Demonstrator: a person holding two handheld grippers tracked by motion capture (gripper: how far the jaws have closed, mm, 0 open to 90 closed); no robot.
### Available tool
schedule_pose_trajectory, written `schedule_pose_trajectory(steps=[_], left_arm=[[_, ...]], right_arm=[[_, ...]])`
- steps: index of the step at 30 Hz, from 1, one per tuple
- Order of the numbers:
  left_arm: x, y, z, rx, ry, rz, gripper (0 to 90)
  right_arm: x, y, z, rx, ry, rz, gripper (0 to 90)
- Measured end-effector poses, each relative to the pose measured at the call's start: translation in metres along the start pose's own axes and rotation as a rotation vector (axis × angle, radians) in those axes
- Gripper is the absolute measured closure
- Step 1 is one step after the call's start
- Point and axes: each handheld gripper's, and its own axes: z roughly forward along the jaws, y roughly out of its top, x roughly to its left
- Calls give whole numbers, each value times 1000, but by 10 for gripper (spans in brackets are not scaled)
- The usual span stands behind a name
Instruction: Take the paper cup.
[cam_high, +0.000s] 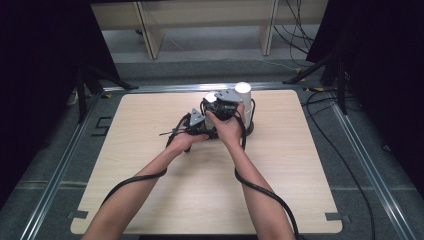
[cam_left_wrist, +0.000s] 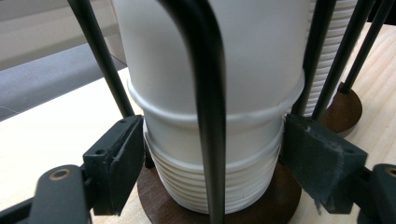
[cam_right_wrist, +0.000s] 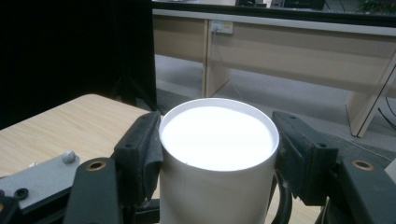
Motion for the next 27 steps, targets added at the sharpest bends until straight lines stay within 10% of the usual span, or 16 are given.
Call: schedule_pose_trajectory(steps=[27], left_arm=[[-5, 2, -10, -12, -2, 2, 162]], right_arm=[[0, 31, -19, -70, 16, 38, 363]])
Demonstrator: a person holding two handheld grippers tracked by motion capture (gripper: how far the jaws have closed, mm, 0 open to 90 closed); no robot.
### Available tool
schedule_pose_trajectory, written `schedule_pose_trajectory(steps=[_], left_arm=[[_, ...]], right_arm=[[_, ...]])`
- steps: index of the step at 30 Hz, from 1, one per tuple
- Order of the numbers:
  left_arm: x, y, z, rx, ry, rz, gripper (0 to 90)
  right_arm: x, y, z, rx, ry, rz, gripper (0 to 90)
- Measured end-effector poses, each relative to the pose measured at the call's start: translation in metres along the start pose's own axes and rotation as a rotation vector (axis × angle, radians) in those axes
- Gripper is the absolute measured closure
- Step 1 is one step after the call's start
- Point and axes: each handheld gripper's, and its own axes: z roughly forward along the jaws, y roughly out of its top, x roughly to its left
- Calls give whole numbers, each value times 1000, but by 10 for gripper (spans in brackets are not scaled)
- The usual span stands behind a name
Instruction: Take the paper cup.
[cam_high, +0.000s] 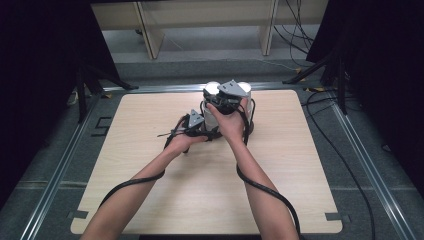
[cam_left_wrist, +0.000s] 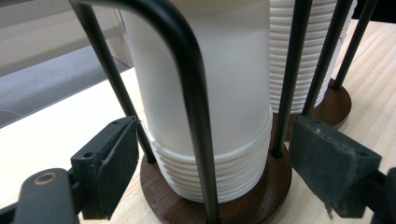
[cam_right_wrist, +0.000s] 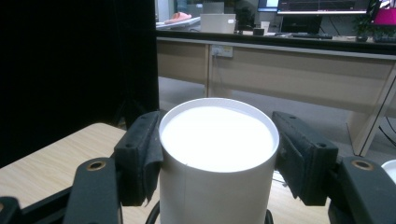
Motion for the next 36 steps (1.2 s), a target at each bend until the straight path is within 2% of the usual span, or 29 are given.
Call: schedule_pose_trajectory(steps=[5, 6, 9, 10, 12, 14, 16, 17, 18, 19, 20, 21, 22, 23, 24, 25, 26, 27, 29, 30, 31, 32, 33, 34, 36], left_arm=[[1, 2, -6, -3, 8, 6, 153], [4, 2, -7, 20, 7, 36, 153], [4, 2, -9, 11, 8, 35, 152], [3, 2, -8, -4, 7, 15, 151], [2, 2, -9, -4, 6, 9, 151], [2, 2, -10, -5, 5, 8, 150], [1, 2, -11, -12, 0, 10, 148], [1, 2, -12, -8, 2, 5, 148], [0, 3, -13, -5, 4, 8, 147], [0, 3, -13, -8, 4, 11, 146], [1, 3, -15, -5, 15, 12, 144], [2, 3, -16, -3, 27, 24, 137], [3, 3, -18, 7, 33, 23, 130], [4, 3, -20, 8, 31, 20, 129], [4, 3, -22, 2, 28, 14, 129], [5, 4, -24, 1, 28, 19, 127], [5, 4, -26, -2, 27, 16, 123], [5, 5, -29, -3, 27, 17, 121], [6, 5, -34, 4, 28, 34, 112], [6, 5, -36, 5, 26, 32, 106], [5, 4, -38, -12, 17, 4, 102], [5, 3, -41, -8, 11, -7, 99], [4, 2, -44, -9, 4, -16, 94], [2, 1, -45, -20, -2, -28, 93], [1, -2, -50, -22, -1, -25, 92]], right_arm=[[0, 2, -1, 5, 1, -4, 363], [0, 2, -1, 5, 1, -4, 363], [0, 4, -2, 0, -4, -10, 363], [0, 4, -1, -10, -9, -16, 363], [1, 6, -3, -2, -8, 4, 363], [0, 9, -3, -23, -8, -17, 363], [1, 12, -5, -23, -3, -3, 363], [0, 14, -7, -28, -10, -20, 363], [1, 15, -7, -30, -2, -12, 363], [0, 17, -9, -37, -9, -33, 363], [0, 17, -9, -46, 4, -19, 363], [0, 19, -10, -44, 4, -28, 363], [1, 19, -12, -34, 1, 3, 363], [1, 20, -14, -43, 4, -4, 363], [1, 20, -15, -51, 13, 9, 363], [0, 21, -17, -51, 11, -5, 363], [1, 21, -19, -47, 15, 15, 363], [1, 20, -20, -55, 28, 3, 363], [1, 20, -24, -42, 20, 1, 363], [1, 20, -25, -49, 31, 0, 363], [1, 19, -28, -37, 30, 13, 363], [-1, 19, -30, -56, 29, -16, 363], [0, 19, -32, -44, 31, 4, 363], [0, 18, -34, -56, 46, 11, 363], [-1, 18, -39, -46, 51, 10, 363]])
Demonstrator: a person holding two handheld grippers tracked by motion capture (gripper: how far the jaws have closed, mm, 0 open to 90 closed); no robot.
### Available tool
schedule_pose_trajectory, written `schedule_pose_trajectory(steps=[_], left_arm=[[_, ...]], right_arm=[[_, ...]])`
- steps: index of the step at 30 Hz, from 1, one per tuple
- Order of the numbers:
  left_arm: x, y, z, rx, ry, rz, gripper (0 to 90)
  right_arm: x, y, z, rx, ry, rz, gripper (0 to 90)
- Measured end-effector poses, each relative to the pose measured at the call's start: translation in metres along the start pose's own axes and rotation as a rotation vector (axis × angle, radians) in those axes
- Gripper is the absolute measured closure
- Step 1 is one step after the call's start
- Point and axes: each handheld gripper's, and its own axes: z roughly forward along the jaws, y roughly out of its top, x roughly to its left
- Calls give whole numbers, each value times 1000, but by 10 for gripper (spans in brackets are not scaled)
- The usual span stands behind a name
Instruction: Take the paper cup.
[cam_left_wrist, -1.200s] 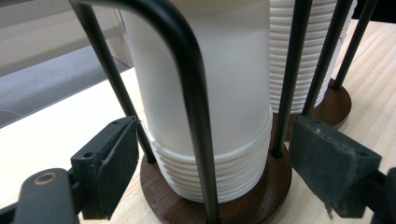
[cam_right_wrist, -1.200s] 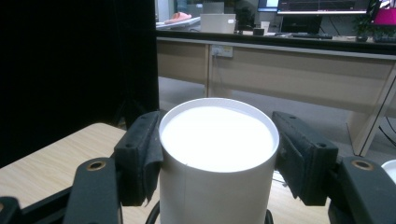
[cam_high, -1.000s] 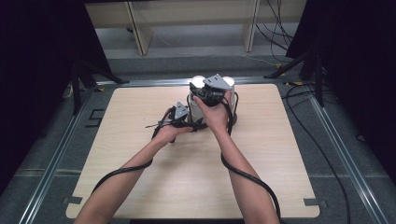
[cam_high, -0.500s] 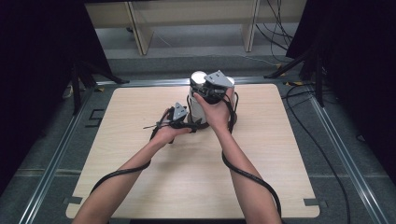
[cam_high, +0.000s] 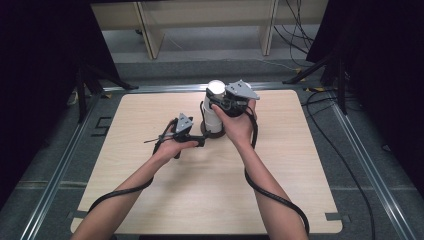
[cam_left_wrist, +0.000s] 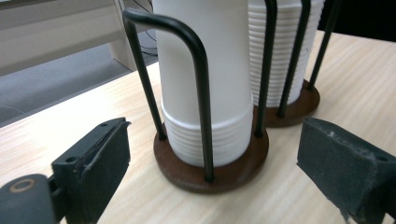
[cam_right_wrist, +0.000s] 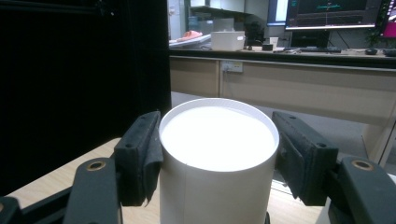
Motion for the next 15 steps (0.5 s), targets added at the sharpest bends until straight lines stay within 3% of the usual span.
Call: schedule_pose_trajectory(steps=[6, 13, 14, 15], left_arm=[[-4, -3, -19, -14, -25, 44, 91], [-10, -8, -45, -48, -48, 43, 91], [-11, -8, -49, -52, -48, 45, 91], [-13, -9, -53, -53, -50, 47, 91]], right_arm=[[-2, -3, -17, -7, 29, 21, 363], [-2, -13, -39, 7, 49, 38, 363], [-4, -14, -43, 7, 38, 18, 363], [-4, -15, -46, 11, 47, 43, 363]])
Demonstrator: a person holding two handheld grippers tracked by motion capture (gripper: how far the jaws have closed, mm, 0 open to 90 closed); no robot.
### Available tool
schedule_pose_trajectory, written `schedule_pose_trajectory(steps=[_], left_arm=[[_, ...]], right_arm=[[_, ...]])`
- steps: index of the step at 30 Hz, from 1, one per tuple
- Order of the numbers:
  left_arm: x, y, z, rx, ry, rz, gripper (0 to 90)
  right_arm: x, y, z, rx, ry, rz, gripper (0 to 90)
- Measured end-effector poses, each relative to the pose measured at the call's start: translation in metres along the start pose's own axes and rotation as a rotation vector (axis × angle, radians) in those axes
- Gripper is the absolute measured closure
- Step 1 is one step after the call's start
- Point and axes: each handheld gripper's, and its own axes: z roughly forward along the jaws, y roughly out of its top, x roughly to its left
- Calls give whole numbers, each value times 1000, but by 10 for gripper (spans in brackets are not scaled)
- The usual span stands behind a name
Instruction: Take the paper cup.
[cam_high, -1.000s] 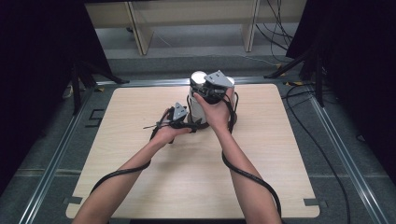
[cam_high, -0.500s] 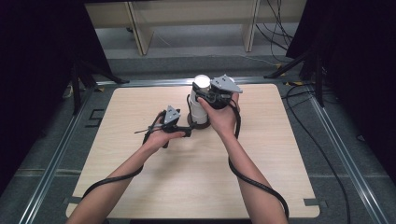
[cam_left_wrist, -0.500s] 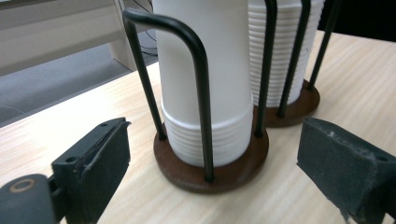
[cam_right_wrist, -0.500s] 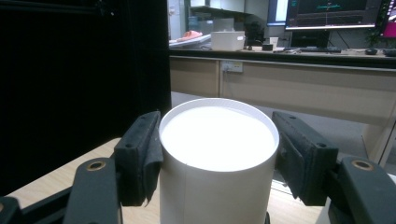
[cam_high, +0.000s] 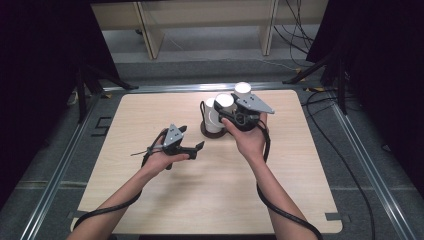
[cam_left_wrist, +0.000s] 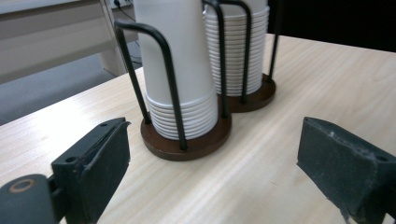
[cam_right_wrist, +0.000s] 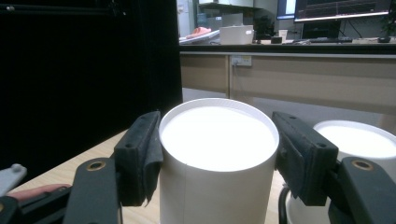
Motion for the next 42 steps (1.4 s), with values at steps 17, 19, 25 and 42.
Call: schedule_pose_trajectory(steps=[17, 19, 25, 42], left_arm=[[-36, -8, -35, -34, -50, 36, 92], [-40, -9, -36, -33, -51, 54, 93], [-47, -13, -34, -36, -41, 63, 87], [-52, -14, -38, -24, -39, 54, 72]], right_arm=[[-7, -33, -49, 13, 19, 46, 362], [-7, -37, -53, 24, 20, 52, 362], [-12, -49, -65, 36, 9, 59, 362], [-19, -73, -95, 53, -36, 103, 362]])
